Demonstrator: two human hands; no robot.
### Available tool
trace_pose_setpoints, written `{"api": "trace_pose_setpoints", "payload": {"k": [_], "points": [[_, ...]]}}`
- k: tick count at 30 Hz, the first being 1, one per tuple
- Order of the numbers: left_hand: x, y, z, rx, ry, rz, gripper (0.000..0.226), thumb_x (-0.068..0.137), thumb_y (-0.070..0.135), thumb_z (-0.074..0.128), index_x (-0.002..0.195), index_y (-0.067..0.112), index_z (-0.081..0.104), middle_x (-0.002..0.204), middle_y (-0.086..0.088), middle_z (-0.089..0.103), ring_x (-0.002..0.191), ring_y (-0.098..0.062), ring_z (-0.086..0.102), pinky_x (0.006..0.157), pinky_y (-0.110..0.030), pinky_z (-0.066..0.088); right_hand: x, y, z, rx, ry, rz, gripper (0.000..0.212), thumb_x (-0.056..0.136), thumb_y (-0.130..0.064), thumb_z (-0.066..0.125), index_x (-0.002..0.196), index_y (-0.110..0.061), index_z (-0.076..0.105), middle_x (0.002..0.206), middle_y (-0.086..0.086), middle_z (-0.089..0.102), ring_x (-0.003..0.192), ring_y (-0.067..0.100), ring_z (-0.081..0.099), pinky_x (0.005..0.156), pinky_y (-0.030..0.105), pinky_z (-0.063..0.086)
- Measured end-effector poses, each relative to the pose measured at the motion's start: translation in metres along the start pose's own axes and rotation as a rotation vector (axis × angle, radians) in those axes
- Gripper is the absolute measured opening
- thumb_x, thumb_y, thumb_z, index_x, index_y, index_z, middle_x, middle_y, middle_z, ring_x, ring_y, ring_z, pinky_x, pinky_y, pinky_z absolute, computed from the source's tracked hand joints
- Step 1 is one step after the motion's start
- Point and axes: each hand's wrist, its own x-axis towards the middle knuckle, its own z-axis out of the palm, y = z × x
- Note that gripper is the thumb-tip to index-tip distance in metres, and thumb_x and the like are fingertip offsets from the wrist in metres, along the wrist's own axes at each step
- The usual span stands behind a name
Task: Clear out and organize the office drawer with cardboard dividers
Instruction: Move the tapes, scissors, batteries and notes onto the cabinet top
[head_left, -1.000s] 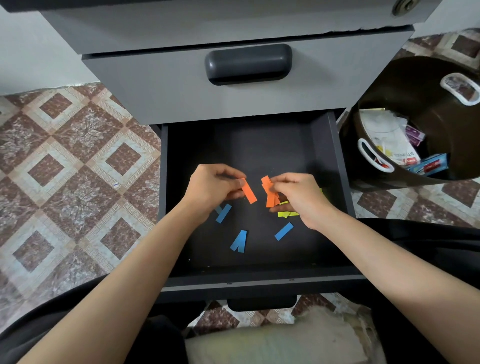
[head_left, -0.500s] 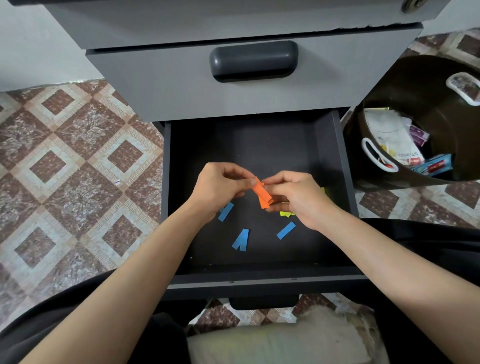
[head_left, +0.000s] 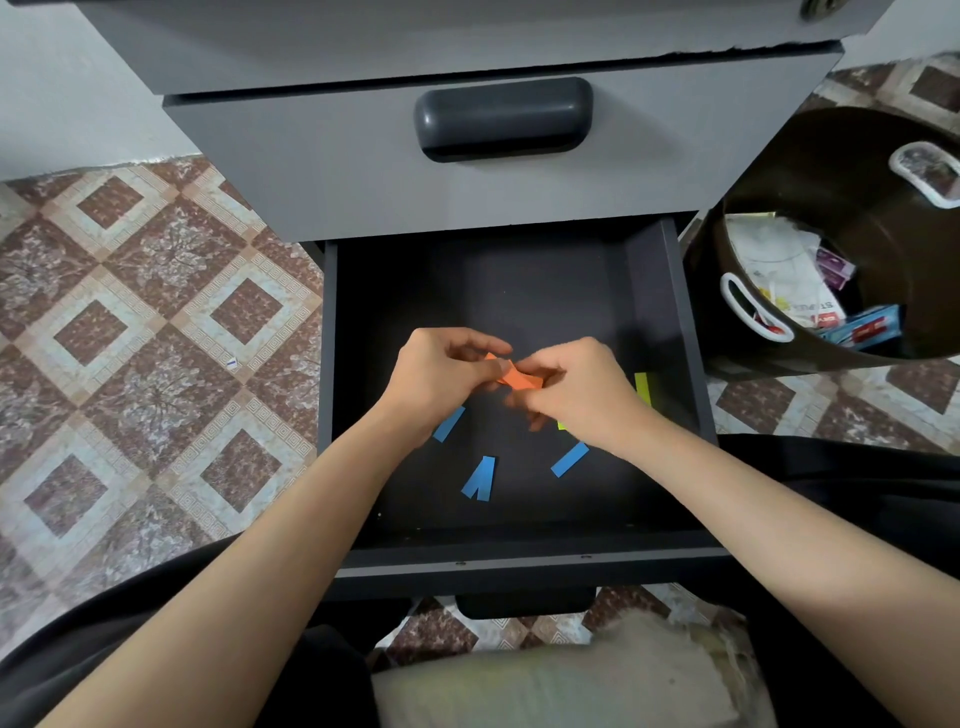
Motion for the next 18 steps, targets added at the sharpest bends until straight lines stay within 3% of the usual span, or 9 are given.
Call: {"api": "trace_pose_setpoints", "payload": {"k": [4, 7, 10, 14, 18], "points": [[-0.0008, 0.0003, 0.0013, 0.032, -0.044, 0.035, 0.016, 0.085, 0.008, 0.065, 0.1, 0.013, 0.07, 0.071, 0.002, 0.065, 0.059, -0.002, 0.062, 0.067, -0.011, 0.053, -0.0019, 0.0022, 0.0015, -0.275, 0.015, -0.092, 0.015, 0.09, -0.014, 0.06, 0.095, -0.005, 0.071, 0.064, -0.007, 0.049, 0.057, 0.007, 0.048, 0.055, 0.01, 0.033], [-0.0004, -0.0011, 0.0014, 0.127, -0.052, 0.119, 0.02, 0.083, 0.011, 0.066, 0.103, 0.011, 0.071, 0.078, 0.004, 0.067, 0.065, -0.003, 0.064, 0.069, -0.01, 0.053, -0.0017, 0.0044, -0.0002, -0.373, 0.013, -0.125, 0.017, 0.092, -0.015, 0.056, 0.094, -0.005, 0.07, 0.063, -0.008, 0.041, 0.058, 0.007, 0.042, 0.053, 0.01, 0.025], [-0.0002, -0.0009, -0.0001, 0.327, -0.056, 0.241, 0.021, 0.078, 0.015, 0.073, 0.098, 0.011, 0.073, 0.08, 0.009, 0.064, 0.07, -0.002, 0.061, 0.068, -0.005, 0.049, -0.0009, 0.0068, -0.0011, -0.47, -0.006, -0.16, 0.02, 0.093, -0.014, 0.053, 0.103, -0.006, 0.068, 0.077, -0.003, 0.044, 0.066, 0.009, 0.045, 0.054, 0.01, 0.028], [-0.0016, -0.0024, 0.0, 0.507, -0.096, 0.386, 0.022, 0.069, 0.018, 0.081, 0.088, 0.009, 0.072, 0.081, -0.001, 0.068, 0.07, -0.009, 0.06, 0.072, -0.018, 0.051, -0.0013, 0.0071, -0.0002, -0.552, -0.049, -0.17, 0.022, 0.094, -0.016, 0.052, 0.109, -0.007, 0.066, 0.089, 0.0, 0.045, 0.076, 0.013, 0.052, 0.066, 0.018, 0.04], [-0.0033, -0.0014, 0.0015, 0.739, -0.117, 0.466, 0.019, 0.083, 0.026, 0.068, 0.097, 0.014, 0.074, 0.084, -0.005, 0.069, 0.075, -0.015, 0.059, 0.076, -0.029, 0.05, -0.0017, 0.0048, -0.0004, -0.589, -0.056, -0.185, 0.022, 0.094, -0.018, 0.053, 0.109, -0.008, 0.066, 0.088, -0.001, 0.045, 0.076, 0.013, 0.051, 0.068, 0.019, 0.039]]}}
